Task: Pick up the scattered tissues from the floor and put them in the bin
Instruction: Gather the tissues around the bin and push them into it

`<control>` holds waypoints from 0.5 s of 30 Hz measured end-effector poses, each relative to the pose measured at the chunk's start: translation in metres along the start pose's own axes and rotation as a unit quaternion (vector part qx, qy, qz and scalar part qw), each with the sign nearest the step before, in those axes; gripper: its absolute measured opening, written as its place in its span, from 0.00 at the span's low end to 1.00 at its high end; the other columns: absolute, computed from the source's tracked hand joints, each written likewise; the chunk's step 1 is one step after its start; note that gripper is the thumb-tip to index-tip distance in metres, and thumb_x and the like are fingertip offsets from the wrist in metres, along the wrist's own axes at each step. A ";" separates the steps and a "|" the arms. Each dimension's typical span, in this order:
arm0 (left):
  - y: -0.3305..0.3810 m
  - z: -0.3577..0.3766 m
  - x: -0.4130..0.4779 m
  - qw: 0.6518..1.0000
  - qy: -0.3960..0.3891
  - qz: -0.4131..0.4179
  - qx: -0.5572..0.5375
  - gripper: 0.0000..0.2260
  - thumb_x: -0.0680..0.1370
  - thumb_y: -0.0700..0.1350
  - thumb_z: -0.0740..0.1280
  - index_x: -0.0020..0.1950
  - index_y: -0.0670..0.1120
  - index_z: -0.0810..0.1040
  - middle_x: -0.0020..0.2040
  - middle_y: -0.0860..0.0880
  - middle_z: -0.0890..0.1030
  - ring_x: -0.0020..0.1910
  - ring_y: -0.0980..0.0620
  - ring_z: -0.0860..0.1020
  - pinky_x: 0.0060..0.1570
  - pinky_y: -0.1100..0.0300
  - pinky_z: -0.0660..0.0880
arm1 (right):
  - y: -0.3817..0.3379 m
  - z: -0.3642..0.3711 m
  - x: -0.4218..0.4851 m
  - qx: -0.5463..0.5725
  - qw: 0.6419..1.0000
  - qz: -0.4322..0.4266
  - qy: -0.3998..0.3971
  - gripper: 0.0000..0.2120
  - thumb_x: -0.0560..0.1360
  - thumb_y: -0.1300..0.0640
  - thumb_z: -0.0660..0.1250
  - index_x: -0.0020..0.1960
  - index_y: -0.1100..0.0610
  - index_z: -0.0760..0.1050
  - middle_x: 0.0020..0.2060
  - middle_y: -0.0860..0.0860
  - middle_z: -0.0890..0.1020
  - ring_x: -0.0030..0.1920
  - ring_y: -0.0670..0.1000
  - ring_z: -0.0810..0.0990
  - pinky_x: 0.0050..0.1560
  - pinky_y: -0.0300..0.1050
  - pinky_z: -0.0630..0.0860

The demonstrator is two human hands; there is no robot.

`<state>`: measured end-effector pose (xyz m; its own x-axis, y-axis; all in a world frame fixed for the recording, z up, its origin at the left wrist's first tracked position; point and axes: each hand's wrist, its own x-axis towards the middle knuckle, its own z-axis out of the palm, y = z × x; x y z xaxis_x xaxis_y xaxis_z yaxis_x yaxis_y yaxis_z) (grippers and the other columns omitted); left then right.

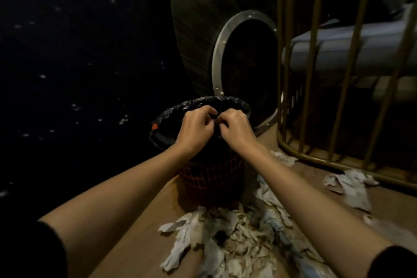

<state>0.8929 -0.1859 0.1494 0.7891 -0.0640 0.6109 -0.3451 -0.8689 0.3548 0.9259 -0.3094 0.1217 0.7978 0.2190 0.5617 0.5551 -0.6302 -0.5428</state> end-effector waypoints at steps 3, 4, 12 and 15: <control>0.027 0.013 -0.017 0.995 0.026 0.098 -0.015 0.11 0.73 0.36 0.65 0.54 0.45 0.77 0.46 0.48 0.79 0.43 0.55 0.76 0.43 0.65 0.72 | 0.008 -0.019 -0.033 0.021 0.998 0.005 0.058 0.11 0.72 0.67 0.62 0.51 0.61 0.79 0.50 0.57 0.80 0.53 0.56 0.74 0.52 0.42 0.68; 0.035 0.019 -0.025 0.992 0.023 0.120 -0.026 0.11 0.73 0.36 0.65 0.54 0.45 0.76 0.46 0.48 0.77 0.43 0.55 0.75 0.43 0.65 0.72 | 0.012 -0.025 -0.045 0.019 0.997 0.012 0.071 0.10 0.72 0.67 0.62 0.51 0.61 0.79 0.49 0.57 0.80 0.52 0.56 0.74 0.50 0.41 0.68; 0.028 0.119 -0.125 0.948 -0.312 0.048 0.027 0.20 0.72 0.43 0.66 0.63 0.48 0.70 0.58 0.41 0.73 0.56 0.40 0.72 0.54 0.50 0.71 | 0.101 -0.031 -0.179 -0.058 0.956 0.214 -0.193 0.13 0.71 0.61 0.66 0.55 0.53 0.79 0.57 0.55 0.80 0.60 0.55 0.76 0.57 0.46 0.72; 0.011 0.153 -0.170 0.877 -0.475 0.006 0.069 0.35 0.71 0.49 0.70 0.73 0.57 0.56 0.75 0.39 0.55 0.71 0.36 0.56 0.68 0.43 0.61 | 0.126 -0.024 -0.237 -0.086 0.914 0.268 -0.291 0.23 0.70 0.58 0.70 0.64 0.52 0.72 0.64 0.55 0.75 0.65 0.57 0.72 0.62 0.49 0.69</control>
<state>0.8325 -0.2601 -0.0588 0.8762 -0.3966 -0.2740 -0.3432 -0.9124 0.2232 0.8008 -0.4587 -0.0645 0.9622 0.1723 -0.2109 0.0428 -0.8606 -0.5075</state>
